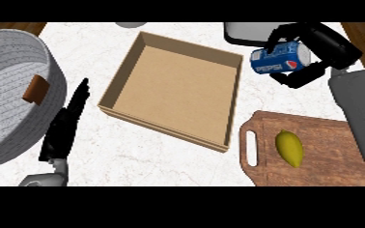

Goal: Pick the can from the cutting board and place it in the cardboard box

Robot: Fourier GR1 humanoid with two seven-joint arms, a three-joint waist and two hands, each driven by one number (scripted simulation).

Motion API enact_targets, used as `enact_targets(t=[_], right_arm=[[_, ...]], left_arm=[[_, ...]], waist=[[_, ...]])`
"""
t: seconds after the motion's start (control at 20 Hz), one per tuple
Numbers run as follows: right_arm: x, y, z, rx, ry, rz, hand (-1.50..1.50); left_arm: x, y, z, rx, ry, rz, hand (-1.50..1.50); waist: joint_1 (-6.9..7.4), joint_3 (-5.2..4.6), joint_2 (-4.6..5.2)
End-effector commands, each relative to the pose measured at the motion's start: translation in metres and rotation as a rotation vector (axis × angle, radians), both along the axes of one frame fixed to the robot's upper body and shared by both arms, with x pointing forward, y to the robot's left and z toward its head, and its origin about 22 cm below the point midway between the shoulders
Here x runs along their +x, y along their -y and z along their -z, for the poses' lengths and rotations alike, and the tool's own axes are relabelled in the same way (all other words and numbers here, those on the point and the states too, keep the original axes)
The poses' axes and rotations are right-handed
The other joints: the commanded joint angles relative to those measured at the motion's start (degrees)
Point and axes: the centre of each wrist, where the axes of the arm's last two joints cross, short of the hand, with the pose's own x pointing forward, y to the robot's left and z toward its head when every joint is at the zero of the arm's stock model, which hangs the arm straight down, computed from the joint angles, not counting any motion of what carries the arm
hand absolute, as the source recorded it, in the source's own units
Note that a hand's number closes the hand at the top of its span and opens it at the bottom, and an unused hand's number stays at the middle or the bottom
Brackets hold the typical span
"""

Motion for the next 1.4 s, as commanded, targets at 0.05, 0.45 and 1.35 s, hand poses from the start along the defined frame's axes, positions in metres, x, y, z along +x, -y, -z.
enact_targets(t=[0.05, 0.45, 1.35], right_arm=[[0.025, -0.041, -0.011, 0.156, -0.013, -0.178, 1.50], [0.035, -0.110, -0.044, 0.137, -0.052, -0.233, 1.50], [0.030, -0.248, 0.017, -0.078, -0.151, -0.181, 1.50]], left_arm=[[0.002, -0.014, 0.007, -0.008, -0.015, -0.030, 0.00], [-0.008, -0.025, -0.001, 0.015, -0.018, -0.049, 0.00], [0.003, 0.002, 0.015, 0.002, -0.001, -0.021, 0.00]], waist=[[-1.70, -0.12, -0.28], [-2.64, -0.13, -0.69], [-1.42, -0.17, -0.24]])
